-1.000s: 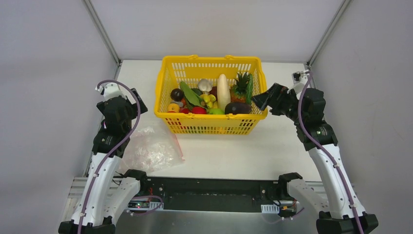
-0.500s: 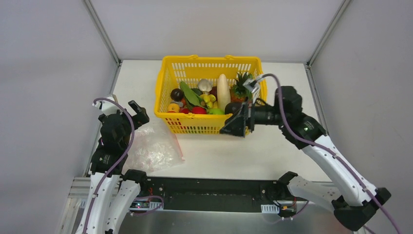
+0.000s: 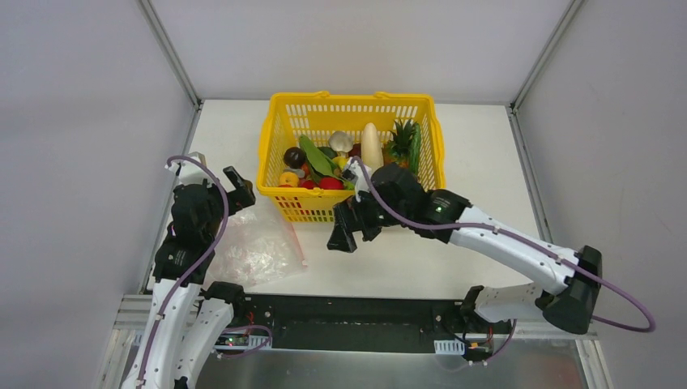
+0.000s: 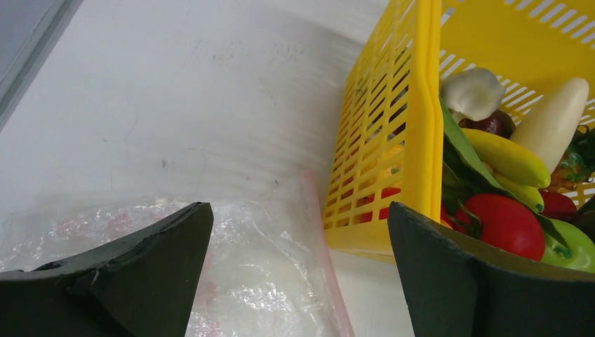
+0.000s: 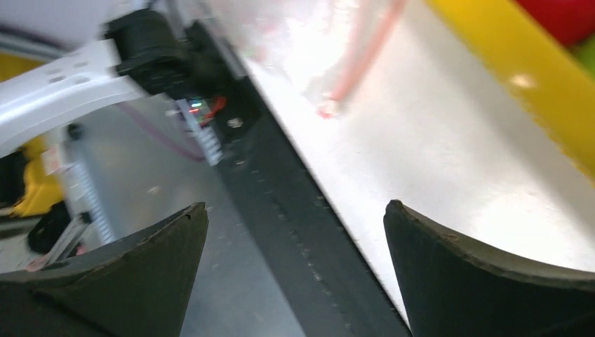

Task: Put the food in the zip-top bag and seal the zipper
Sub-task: Adjust the bin at the center of the board.

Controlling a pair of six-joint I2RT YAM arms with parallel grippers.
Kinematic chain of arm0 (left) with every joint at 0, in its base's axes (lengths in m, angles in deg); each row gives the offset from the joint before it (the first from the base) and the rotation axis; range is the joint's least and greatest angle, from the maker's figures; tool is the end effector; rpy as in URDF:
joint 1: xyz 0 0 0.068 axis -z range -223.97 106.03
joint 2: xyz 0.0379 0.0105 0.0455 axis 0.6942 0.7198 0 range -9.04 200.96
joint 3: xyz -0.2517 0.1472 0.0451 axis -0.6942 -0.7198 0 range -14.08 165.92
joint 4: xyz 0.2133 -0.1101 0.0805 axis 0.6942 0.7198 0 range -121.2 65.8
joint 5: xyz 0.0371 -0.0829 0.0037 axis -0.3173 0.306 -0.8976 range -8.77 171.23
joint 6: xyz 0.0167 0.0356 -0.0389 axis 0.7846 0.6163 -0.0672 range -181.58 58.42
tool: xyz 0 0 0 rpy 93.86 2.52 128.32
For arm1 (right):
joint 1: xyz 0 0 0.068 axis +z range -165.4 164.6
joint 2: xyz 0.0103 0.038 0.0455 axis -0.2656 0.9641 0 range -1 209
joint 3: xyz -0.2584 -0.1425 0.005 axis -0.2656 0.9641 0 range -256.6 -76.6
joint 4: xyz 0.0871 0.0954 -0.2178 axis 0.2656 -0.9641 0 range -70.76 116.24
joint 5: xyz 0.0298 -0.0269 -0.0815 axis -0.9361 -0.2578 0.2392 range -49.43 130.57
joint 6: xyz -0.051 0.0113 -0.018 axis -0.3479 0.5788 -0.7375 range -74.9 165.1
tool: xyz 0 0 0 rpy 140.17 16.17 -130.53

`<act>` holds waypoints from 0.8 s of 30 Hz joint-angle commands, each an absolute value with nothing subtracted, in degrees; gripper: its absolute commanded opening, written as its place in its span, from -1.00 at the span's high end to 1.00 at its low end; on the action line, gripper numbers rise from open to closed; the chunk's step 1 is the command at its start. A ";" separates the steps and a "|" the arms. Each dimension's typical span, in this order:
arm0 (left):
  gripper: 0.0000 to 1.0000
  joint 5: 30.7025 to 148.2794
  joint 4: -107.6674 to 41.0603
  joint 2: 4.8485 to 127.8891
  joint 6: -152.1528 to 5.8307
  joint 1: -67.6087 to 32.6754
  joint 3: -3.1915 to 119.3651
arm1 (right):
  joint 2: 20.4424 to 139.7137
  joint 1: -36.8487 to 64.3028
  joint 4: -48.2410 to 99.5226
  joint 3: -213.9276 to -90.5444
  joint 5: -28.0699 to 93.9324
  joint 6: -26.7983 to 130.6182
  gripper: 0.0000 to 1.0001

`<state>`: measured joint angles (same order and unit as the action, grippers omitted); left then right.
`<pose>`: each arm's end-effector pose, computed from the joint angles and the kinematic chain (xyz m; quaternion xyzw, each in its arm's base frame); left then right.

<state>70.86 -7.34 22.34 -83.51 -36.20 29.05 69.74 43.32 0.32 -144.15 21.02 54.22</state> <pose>0.1026 -0.0072 0.3464 -0.1518 0.7616 -0.0925 0.6232 0.1241 0.2288 0.3779 -0.4345 0.7352 0.4001 0.3327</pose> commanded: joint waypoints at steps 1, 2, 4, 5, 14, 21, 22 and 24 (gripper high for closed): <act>-0.99 75.31 -9.20 23.20 -82.58 -36.69 29.25 | 71.20 43.14 2.46 -142.75 35.87 52.48 -0.99; -0.99 76.03 -9.08 23.22 -82.32 -36.67 29.51 | 71.35 42.97 3.63 -142.16 38.27 52.47 -0.99; -0.99 76.94 -8.95 23.02 -81.92 -36.67 29.64 | 71.92 41.15 5.41 -141.74 43.28 52.99 -0.98; -0.99 77.24 -9.08 22.97 -81.89 -36.69 29.68 | 72.37 39.68 6.08 -141.77 44.84 53.67 -0.97; -0.99 76.79 -7.60 22.56 -82.15 -36.67 29.16 | 73.39 20.32 17.48 -139.38 41.61 60.77 -0.97; -0.99 75.02 -4.17 22.16 -81.93 -36.69 28.93 | 78.35 8.70 19.58 -141.37 38.25 63.98 -0.97; -0.99 75.14 -3.79 22.16 -81.75 -36.71 28.98 | 78.68 7.09 20.32 -141.33 36.97 64.28 -0.97; -0.99 75.68 -3.44 22.30 -81.41 -36.68 28.76 | 79.81 4.14 21.43 -141.60 32.72 64.82 -0.97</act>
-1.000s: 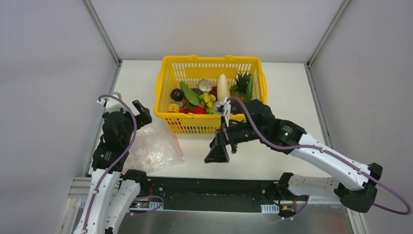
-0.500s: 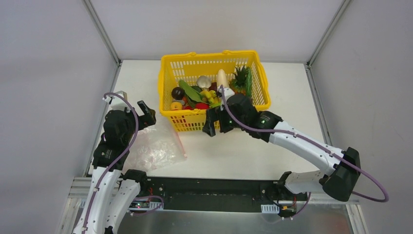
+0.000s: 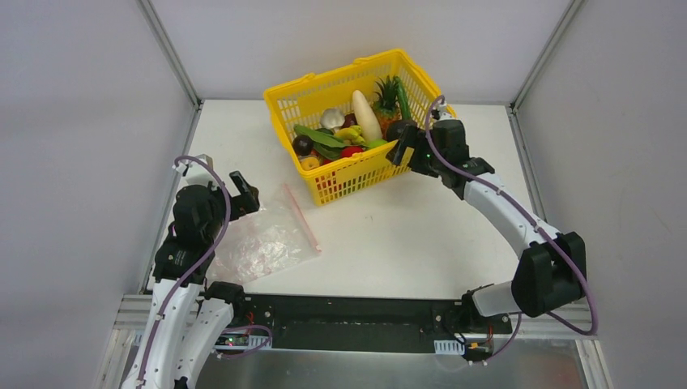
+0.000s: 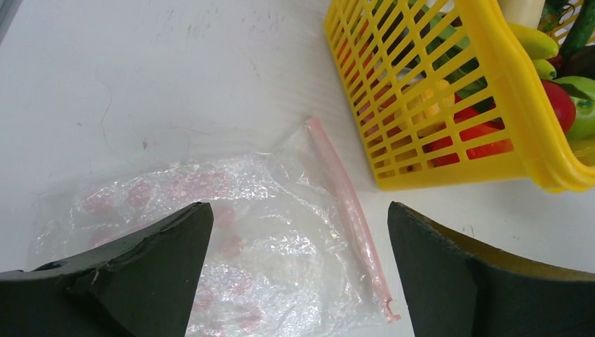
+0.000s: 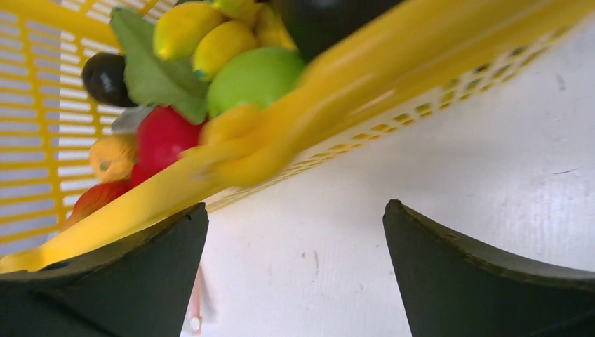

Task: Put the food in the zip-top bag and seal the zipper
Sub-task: Adjust the bin at the center of the board, then pick up the zipper food storage bag at the center of the board.

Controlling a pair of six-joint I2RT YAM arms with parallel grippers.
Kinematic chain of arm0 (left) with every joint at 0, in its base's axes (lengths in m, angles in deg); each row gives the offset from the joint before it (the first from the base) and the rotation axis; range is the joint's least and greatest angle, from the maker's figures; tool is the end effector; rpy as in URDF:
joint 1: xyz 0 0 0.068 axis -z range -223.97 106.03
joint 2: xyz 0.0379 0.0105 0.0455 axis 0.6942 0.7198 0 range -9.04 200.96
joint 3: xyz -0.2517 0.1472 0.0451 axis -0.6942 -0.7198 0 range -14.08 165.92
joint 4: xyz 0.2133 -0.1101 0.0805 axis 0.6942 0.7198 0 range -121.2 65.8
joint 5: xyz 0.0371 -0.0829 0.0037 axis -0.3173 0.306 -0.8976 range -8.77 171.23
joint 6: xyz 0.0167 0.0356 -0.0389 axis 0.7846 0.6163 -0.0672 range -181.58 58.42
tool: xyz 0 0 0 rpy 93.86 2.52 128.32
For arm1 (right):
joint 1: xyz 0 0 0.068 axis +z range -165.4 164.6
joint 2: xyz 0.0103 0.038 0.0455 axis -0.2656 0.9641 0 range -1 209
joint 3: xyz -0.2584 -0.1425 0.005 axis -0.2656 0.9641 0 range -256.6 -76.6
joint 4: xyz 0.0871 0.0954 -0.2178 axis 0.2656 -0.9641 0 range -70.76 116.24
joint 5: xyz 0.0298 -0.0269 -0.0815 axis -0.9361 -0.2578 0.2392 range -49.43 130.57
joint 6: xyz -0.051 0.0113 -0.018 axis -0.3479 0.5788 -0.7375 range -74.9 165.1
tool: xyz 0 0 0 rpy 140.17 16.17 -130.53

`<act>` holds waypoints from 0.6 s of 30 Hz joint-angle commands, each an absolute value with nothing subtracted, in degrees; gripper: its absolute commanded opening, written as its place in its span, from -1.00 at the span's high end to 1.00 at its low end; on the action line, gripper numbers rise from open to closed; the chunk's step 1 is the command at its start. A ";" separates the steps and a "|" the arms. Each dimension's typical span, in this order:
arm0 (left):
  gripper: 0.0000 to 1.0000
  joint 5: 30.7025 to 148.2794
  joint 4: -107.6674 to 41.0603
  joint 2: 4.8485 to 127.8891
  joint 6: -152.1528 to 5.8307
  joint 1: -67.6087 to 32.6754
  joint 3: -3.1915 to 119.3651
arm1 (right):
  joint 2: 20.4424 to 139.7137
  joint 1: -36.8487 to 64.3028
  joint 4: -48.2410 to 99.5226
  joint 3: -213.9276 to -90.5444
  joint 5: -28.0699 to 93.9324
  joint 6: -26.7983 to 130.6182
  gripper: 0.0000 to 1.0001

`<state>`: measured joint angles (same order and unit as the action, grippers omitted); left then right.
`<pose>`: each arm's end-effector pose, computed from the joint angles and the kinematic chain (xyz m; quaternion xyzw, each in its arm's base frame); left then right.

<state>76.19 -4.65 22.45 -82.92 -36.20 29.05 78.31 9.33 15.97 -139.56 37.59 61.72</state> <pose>0.1018 -0.0105 0.3411 -0.1202 0.7834 -0.1193 0.5981 0.2806 0.1316 0.3366 -0.0738 0.8475 0.2061 0.4835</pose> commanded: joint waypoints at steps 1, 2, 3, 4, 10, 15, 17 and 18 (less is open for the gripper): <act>-0.99 76.19 -3.43 22.44 -81.32 -36.72 28.54 | 80.52 3.08 21.24 -142.14 31.60 65.17 -0.97; -0.99 76.95 -3.43 22.76 -81.20 -36.67 28.20 | 81.19 2.02 19.31 -143.22 31.15 65.44 -0.97; -0.99 77.92 -3.36 23.23 -81.02 -36.68 27.92 | 81.45 1.15 17.03 -144.74 30.41 65.30 -0.97; -0.99 79.09 -2.90 23.89 -80.91 -36.72 27.90 | 81.02 0.64 15.60 -145.36 28.99 64.66 -0.97; -0.92 84.58 -2.54 29.58 -86.55 -36.66 28.20 | 67.99 1.58 29.63 -130.34 9.52 72.30 -0.98; -0.89 81.71 -3.39 32.85 -88.83 -36.67 26.42 | 59.07 11.10 39.13 -116.31 12.99 82.51 -0.73; -0.89 81.58 -4.97 33.40 -89.68 -36.67 24.45 | 58.08 16.39 40.44 -113.47 17.02 83.27 -0.66; -0.88 81.58 -5.67 33.53 -90.16 -36.67 23.64 | 58.02 18.98 41.66 -112.71 19.05 83.98 -0.62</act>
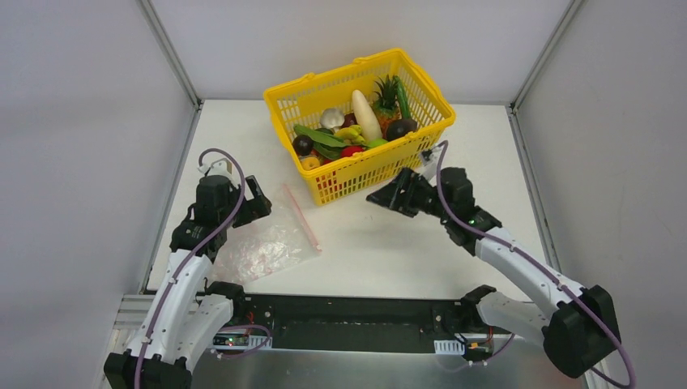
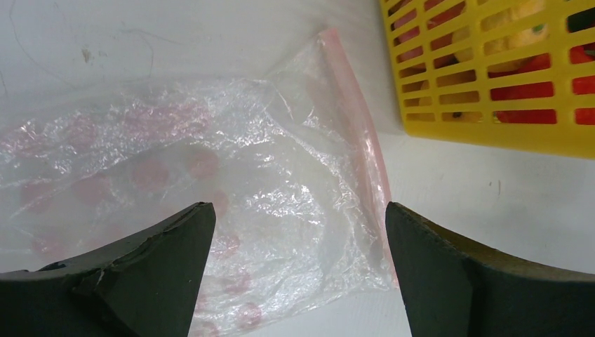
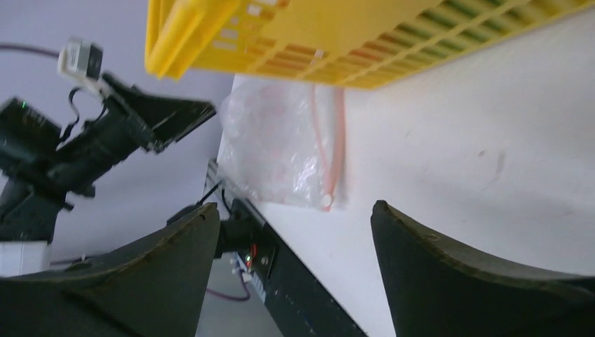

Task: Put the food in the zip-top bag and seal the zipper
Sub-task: Pick up the zipper food storage bag at the center of the board.

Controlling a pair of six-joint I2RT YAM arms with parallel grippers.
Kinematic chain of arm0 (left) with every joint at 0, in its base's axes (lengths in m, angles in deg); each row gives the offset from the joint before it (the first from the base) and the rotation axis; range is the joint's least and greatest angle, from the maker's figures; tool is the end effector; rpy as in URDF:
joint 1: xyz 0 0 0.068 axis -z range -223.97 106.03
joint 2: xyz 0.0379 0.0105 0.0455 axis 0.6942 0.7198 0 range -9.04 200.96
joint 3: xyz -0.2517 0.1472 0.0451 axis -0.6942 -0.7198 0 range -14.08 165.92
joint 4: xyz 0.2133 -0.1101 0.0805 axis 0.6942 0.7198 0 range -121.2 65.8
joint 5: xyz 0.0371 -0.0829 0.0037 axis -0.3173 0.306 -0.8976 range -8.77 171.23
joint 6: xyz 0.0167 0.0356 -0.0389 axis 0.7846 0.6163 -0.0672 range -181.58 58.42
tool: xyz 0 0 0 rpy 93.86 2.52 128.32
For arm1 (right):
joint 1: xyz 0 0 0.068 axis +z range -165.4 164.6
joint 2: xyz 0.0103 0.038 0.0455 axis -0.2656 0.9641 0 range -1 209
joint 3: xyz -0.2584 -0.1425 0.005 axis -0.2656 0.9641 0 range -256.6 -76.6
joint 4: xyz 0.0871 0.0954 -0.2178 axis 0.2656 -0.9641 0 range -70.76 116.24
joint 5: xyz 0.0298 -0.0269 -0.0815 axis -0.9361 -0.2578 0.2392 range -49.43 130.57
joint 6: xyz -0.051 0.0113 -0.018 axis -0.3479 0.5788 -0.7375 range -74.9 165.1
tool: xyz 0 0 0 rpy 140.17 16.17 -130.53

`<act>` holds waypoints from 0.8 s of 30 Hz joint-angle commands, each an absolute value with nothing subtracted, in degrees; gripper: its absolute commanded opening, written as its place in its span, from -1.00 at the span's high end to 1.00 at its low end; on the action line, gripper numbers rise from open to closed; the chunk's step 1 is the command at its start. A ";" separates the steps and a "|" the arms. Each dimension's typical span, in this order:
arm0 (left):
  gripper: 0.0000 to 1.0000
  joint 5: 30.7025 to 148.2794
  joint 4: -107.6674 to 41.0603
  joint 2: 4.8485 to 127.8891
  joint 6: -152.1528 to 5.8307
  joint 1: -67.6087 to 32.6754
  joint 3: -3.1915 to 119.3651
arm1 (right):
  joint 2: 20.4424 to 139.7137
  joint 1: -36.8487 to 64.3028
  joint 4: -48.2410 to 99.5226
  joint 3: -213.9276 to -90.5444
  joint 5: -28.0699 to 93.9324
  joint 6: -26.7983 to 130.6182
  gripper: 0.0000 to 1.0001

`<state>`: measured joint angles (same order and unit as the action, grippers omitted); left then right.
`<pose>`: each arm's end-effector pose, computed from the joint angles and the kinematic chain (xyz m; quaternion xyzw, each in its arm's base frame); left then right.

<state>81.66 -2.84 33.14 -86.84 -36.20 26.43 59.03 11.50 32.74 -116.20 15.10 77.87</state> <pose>0.1405 -0.0195 0.3033 -0.1298 0.8563 -0.1452 0.4783 0.1920 0.1157 0.3099 -0.0963 0.7742 0.4496 0.4349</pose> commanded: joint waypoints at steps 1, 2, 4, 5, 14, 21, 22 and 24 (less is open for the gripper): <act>-0.88 81.58 -6.23 33.63 -90.49 -36.67 23.02 | 58.40 21.30 43.54 -111.46 20.35 84.77 -0.55; -0.88 81.58 -6.73 33.62 -90.68 -36.64 22.45 | 59.23 23.37 45.77 -109.87 21.36 85.41 -0.49; -0.88 81.57 -7.11 33.47 -90.93 -36.66 21.69 | 62.13 27.12 49.38 -108.63 23.42 86.39 -0.40; -0.87 81.58 -7.11 33.29 -90.94 -36.67 21.43 | 64.33 28.95 50.87 -108.63 24.11 86.56 -0.37; -0.88 77.95 -7.14 31.35 -91.03 -36.67 20.10 | 84.42 40.55 63.80 -112.73 34.65 85.68 -0.31; -0.88 78.12 -6.68 31.51 -90.18 -36.66 21.10 | 96.58 43.79 68.43 -119.30 37.57 84.61 -0.29; -0.88 78.19 -6.41 31.49 -90.07 -36.67 21.27 | 97.81 43.82 68.42 -120.06 37.91 84.73 -0.29; -0.88 78.45 -6.24 31.42 -89.98 -36.67 21.34 | 100.04 43.92 68.53 -121.08 38.30 85.05 -0.28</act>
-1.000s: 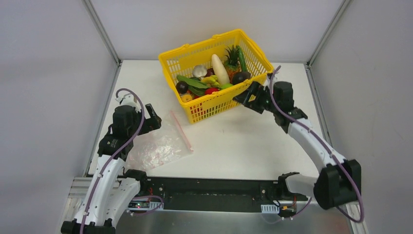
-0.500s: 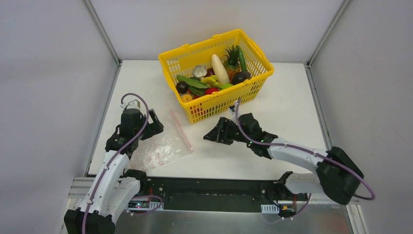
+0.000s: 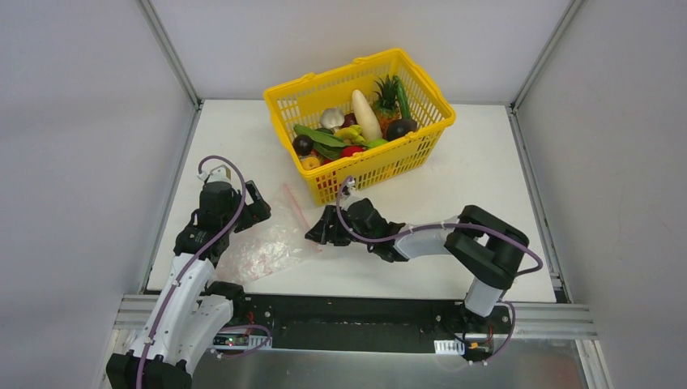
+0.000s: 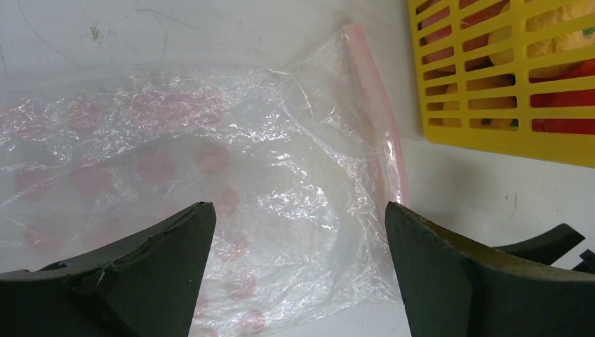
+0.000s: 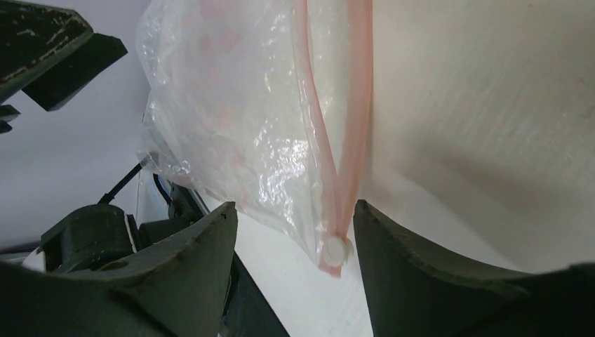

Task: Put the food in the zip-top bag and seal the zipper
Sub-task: Pick up the zipper food storage bag at the center of the board.

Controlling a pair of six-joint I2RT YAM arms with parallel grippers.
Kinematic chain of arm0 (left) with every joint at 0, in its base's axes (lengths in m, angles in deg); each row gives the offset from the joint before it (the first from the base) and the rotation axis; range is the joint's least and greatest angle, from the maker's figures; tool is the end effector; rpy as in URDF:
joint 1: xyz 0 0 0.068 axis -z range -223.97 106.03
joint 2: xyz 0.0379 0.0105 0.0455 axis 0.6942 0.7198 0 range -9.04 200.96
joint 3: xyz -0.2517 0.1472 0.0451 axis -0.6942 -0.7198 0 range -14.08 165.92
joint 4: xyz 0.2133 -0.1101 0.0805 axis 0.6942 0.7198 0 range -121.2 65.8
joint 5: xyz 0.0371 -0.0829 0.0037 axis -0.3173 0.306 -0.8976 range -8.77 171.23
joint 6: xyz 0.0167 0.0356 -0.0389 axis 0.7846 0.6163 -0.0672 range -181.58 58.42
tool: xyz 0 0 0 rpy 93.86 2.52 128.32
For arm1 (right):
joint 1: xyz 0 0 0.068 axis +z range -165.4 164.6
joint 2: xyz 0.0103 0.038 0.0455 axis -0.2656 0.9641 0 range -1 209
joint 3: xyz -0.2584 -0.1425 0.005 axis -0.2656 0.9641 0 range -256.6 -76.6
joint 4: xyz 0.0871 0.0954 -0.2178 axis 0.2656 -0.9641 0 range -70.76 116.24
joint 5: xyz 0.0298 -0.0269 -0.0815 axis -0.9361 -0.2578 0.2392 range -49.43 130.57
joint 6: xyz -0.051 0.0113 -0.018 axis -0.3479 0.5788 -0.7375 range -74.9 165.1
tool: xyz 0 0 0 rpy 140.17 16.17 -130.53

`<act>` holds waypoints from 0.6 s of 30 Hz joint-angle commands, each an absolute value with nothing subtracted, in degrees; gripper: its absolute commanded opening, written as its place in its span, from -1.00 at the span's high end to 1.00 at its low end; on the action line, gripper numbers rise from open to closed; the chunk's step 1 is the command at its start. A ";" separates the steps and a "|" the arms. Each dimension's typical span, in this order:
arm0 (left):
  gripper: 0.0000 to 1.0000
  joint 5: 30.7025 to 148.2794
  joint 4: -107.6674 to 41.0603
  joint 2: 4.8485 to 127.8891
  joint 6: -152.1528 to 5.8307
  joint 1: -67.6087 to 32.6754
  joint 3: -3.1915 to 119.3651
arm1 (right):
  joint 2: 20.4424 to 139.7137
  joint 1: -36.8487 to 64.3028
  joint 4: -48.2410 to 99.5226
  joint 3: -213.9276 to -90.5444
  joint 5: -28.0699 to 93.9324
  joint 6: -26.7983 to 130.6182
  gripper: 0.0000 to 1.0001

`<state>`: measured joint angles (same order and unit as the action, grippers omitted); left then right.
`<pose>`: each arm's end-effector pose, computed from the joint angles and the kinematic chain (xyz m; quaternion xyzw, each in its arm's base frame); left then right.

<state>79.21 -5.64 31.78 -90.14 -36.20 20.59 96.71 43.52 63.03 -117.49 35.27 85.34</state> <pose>0.1379 -0.0175 0.2767 -0.1660 0.8573 -0.1372 0.4675 0.1737 0.2953 0.1949 -0.1590 0.8033 0.4606 0.3425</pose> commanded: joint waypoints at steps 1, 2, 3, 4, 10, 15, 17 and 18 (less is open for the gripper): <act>-0.88 78.54 -6.16 31.25 -89.90 -36.67 21.38 | 100.95 44.06 68.79 -121.30 38.73 84.92 -0.26; -0.88 78.51 -6.04 31.03 -89.81 -36.67 21.46 | 101.64 44.20 69.23 -121.41 39.22 84.49 -0.26; -0.88 78.58 -5.86 30.81 -89.72 -36.66 21.51 | 102.30 44.30 69.75 -121.42 39.03 83.76 -0.26; -0.88 78.71 -5.76 30.66 -89.64 -36.67 21.52 | 102.95 44.36 70.17 -121.66 38.00 82.79 -0.23; -0.89 79.35 -6.05 30.14 -89.37 -36.67 21.50 | 106.93 44.46 69.87 -125.03 30.03 79.30 0.02; -0.89 79.65 -5.98 30.21 -89.35 -36.63 21.51 | 107.14 45.12 68.05 -125.73 30.64 77.28 0.34; -0.89 79.73 -5.90 30.12 -89.35 -36.67 21.51 | 106.21 45.32 66.74 -125.69 31.28 76.10 0.64; -0.89 79.78 -5.89 30.01 -89.35 -36.67 21.51 | 105.61 45.39 66.49 -125.58 31.08 75.48 0.72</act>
<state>79.27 -5.33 30.58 -90.09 -36.20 20.59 107.42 44.74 66.40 -123.76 31.64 78.92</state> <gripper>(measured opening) 0.943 0.216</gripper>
